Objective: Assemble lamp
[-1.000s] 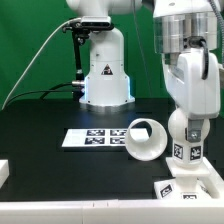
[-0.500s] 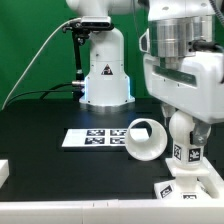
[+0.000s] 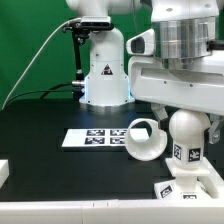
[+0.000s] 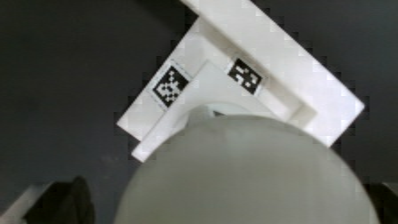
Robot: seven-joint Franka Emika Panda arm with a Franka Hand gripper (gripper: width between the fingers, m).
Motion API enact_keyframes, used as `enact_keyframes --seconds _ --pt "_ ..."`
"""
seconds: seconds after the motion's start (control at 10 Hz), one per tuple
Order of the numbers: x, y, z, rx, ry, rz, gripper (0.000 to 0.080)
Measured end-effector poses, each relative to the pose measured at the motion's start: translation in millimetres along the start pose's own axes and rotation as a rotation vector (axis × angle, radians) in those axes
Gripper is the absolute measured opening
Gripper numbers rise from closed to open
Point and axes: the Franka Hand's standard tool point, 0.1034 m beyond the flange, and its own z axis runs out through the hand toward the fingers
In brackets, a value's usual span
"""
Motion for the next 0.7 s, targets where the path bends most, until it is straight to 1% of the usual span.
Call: enact_keyframes --seconds 0.1,0.2,0.3,0.5,0.6,0.7 --pt "0.2 -4.5 -6.1 -0.021 0.042 -0.237 0.0699" --pt "1.5 -11.7 -11.0 0.006 0.095 -0.395 0.0699" --pt "-2.4 -10.5 -10.1 0.016 0.110 -0.443 0.0699" --pt "-0.7 -7.4 -8.7 0.005 0.106 -0.551 0.0699" --pt "-0.3 -6.8 -8.4 0.000 0.106 -0.627 0.0699" --pt "2.8 -2.9 -7.2 -0.007 0.103 -0.732 0.0699"
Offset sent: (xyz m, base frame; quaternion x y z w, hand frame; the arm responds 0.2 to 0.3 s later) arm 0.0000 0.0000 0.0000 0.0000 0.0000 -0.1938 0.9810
